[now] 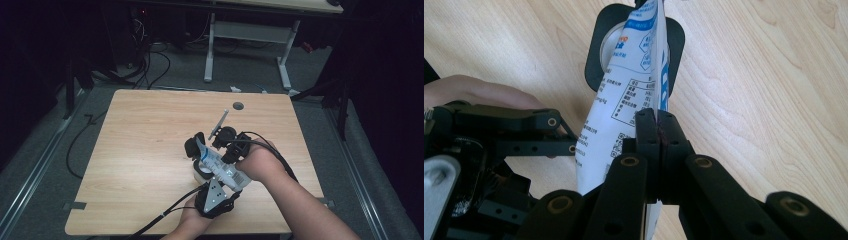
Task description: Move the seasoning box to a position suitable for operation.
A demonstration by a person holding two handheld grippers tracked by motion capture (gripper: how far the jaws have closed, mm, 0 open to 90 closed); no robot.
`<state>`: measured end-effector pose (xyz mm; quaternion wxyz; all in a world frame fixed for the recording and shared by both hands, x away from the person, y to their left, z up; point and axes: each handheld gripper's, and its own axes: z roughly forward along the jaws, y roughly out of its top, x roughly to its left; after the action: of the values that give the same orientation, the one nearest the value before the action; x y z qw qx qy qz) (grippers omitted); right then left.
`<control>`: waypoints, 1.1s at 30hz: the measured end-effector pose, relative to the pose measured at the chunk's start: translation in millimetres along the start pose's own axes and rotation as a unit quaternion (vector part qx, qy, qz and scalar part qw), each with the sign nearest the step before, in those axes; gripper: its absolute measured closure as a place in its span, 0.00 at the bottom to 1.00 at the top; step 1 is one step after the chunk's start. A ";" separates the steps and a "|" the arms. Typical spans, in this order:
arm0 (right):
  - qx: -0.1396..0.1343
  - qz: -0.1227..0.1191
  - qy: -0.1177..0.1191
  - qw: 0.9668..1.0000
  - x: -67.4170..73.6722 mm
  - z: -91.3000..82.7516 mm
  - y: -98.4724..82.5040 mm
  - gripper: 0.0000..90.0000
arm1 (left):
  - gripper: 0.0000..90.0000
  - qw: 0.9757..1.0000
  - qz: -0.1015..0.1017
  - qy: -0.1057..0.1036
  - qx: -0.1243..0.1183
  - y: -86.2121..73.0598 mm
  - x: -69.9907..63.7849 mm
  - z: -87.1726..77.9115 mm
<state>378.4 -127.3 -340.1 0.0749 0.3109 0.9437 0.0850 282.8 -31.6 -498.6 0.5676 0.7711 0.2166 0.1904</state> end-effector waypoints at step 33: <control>-0.006 0.003 -0.015 1.000 -4.4 -2.0 -1.7 1.00 | 0.58 1.000 0.000 0.005 -0.004 16.3 -7.4 4.3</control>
<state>380.5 -131.6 -338.1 0.0908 0.3149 0.9408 0.0866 280.9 -43.4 -484.6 0.5695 0.7678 0.2193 0.1952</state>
